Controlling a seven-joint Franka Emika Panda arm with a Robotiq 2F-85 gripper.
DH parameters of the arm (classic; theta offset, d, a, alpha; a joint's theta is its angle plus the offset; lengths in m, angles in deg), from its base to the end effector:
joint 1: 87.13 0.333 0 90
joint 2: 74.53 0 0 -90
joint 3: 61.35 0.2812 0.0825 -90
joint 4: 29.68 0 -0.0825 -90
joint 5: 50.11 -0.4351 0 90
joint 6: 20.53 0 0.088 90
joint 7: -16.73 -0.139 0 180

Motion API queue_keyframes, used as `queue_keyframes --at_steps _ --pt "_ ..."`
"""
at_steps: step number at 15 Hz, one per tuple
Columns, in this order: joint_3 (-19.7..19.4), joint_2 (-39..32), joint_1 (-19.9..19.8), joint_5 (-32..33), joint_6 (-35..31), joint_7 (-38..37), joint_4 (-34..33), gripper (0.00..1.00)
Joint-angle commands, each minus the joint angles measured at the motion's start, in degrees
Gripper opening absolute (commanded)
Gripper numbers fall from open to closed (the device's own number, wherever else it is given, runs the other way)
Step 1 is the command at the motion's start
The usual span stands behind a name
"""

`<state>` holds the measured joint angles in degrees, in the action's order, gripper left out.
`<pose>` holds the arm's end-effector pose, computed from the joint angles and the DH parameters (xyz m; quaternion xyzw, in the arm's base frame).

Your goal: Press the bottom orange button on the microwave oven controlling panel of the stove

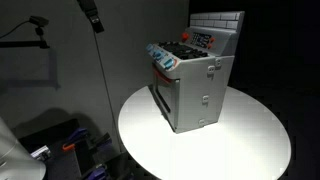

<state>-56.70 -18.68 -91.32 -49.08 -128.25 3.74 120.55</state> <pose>0.3718 -0.0014 0.4924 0.9851 -0.1203 0.1189 0.0305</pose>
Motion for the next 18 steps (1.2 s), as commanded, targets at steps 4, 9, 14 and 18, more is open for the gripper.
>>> queue_keyframes --at_steps 4,9,14,18 --pt "-0.04 -0.07 0.03 0.03 0.17 0.0 -0.18 1.0" --pt "-0.3 -1.92 -0.66 -0.65 -1.02 -1.34 -1.35 1.0" --pt "-0.63 -5.65 -1.67 -1.15 -4.93 -3.56 -3.38 1.0" --pt "-1.39 -10.6 -2.72 -1.18 -8.42 -4.91 -6.49 1.0"
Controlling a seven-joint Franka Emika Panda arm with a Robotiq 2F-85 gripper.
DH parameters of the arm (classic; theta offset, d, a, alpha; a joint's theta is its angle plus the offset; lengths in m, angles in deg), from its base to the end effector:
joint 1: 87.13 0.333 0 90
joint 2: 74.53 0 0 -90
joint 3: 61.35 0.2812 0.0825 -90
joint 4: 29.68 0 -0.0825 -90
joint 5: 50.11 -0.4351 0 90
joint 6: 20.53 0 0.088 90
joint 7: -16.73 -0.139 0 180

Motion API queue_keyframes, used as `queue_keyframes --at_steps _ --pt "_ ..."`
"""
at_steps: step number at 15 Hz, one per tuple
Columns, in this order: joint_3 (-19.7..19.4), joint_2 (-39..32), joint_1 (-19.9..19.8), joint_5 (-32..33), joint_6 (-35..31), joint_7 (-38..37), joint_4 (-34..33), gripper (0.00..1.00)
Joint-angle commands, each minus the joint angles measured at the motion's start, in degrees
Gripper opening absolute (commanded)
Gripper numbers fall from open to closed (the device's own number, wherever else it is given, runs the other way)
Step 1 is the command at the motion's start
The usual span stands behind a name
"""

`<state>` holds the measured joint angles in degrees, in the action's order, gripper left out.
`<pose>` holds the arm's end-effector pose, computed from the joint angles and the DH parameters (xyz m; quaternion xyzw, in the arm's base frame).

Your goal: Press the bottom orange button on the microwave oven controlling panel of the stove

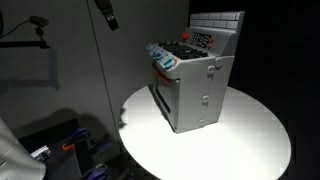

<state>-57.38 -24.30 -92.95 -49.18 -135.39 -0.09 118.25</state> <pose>0.4039 -0.0161 0.4923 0.9742 -0.1663 0.1515 0.0164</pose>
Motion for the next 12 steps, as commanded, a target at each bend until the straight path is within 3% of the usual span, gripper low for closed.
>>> queue_keyframes --at_steps 1,12 --pt "-1.03 -6.48 -1.34 -1.04 -1.91 -0.95 -5.27 1.0" --pt "-3.94 -22.65 -1.94 -0.44 -10.27 0.49 -16.03 1.0"
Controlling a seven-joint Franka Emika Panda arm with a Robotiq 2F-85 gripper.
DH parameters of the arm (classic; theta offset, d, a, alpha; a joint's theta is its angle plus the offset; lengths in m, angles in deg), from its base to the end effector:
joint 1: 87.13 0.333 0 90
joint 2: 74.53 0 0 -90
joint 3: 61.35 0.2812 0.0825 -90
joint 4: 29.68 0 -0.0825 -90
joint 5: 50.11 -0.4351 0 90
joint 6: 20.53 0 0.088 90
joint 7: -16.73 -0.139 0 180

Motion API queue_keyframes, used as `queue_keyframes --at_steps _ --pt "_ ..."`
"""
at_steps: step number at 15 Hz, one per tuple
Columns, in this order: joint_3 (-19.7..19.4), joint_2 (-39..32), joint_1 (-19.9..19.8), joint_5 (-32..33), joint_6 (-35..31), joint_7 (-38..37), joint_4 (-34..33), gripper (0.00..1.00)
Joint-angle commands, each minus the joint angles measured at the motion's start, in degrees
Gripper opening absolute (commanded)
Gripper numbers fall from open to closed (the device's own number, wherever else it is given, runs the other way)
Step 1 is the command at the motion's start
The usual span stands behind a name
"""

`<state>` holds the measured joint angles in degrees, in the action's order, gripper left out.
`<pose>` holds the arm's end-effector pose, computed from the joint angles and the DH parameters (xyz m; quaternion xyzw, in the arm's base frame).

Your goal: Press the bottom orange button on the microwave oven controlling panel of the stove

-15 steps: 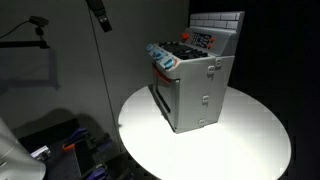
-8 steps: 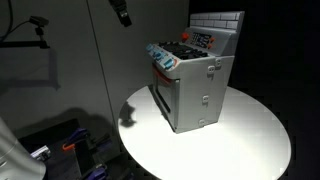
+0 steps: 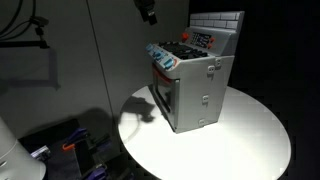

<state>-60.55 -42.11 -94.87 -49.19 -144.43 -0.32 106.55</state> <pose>0.4878 -0.0603 0.4905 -0.9637 0.2019 -0.1747 0.0042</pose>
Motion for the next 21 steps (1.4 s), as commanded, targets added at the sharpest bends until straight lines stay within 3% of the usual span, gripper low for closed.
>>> queue_keyframes --at_steps 1,4,5,14,21 --pt "-0.89 -6.13 -0.04 -0.27 -1.88 0.76 -5.21 1.0" --pt "-0.91 -8.73 -0.13 0.33 -2.85 0.29 -7.33 1.0" --pt "-0.79 -6.55 0.14 0.08 -2.95 0.02 -4.5 1.0" --pt "-0.8 -7.14 0.23 0.09 -2.98 0.01 -4.62 1.0" --pt "-0.96 -12.08 -0.23 -0.22 -6.37 -2.38 -8.73 1.0"
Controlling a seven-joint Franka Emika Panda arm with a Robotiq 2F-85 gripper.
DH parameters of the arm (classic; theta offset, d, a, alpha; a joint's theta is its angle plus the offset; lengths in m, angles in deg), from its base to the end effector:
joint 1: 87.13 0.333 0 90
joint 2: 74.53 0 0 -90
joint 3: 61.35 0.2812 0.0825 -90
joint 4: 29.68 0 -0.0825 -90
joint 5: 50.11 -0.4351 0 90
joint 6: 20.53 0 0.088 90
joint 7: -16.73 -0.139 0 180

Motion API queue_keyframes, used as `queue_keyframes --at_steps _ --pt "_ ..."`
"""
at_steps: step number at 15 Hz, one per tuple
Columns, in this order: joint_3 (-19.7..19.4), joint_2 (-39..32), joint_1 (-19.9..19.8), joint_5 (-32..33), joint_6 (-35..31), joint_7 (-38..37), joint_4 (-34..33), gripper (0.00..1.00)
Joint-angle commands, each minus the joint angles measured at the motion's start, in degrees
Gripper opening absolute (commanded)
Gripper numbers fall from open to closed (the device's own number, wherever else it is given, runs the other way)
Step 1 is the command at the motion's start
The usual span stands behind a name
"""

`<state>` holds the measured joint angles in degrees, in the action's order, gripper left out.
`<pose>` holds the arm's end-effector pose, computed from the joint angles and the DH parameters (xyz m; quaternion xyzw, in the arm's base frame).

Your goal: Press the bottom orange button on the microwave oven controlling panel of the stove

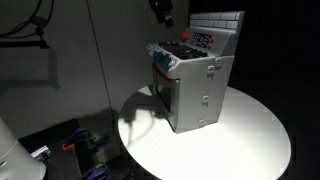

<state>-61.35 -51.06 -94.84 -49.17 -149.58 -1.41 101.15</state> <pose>0.5318 -0.0729 0.4761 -0.9581 0.2159 -0.1880 0.0099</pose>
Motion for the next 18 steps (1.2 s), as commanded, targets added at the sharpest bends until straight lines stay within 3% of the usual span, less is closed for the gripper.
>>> queue_keyframes --at_steps 1,8,18 --pt "-0.18 -4.0 -0.31 -0.17 -1.76 -1.64 -4.1 1.0" --pt "-0.71 -12.3 -0.34 0.15 -4.71 -4.8 -11.59 1.0" --pt "-2.88 -25.74 0.86 -0.22 -2.82 -11.07 -23.9 1.0"
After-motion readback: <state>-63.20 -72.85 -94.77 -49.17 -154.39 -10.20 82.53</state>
